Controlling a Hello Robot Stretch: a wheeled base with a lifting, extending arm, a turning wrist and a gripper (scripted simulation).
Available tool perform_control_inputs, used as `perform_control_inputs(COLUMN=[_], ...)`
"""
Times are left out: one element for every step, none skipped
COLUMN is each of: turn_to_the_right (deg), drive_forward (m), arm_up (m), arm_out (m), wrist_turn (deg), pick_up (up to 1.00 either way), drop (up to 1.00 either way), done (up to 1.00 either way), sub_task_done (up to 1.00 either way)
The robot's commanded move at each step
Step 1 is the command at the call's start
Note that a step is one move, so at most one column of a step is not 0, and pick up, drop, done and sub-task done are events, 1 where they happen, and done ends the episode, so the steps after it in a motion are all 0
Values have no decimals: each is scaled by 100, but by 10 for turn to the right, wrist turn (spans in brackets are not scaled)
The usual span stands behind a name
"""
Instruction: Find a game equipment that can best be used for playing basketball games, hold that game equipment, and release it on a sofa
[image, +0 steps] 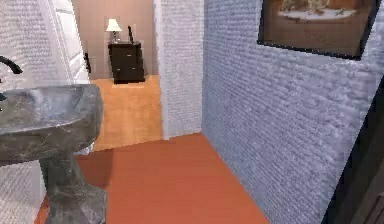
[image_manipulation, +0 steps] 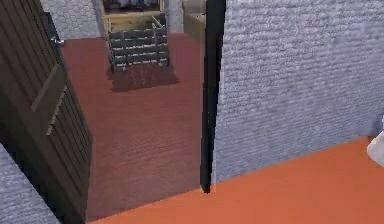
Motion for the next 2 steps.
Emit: perform_control_inputs(turn_to_the_right=[450, 120], drive_forward=[0, 0], arm_up=[0, 0], arm_out=[0, 0], wrist_turn=[0, 0], pick_up=[0, 0], drop=[0, 0], done=[0, 0], sub_task_done=[0, 0])
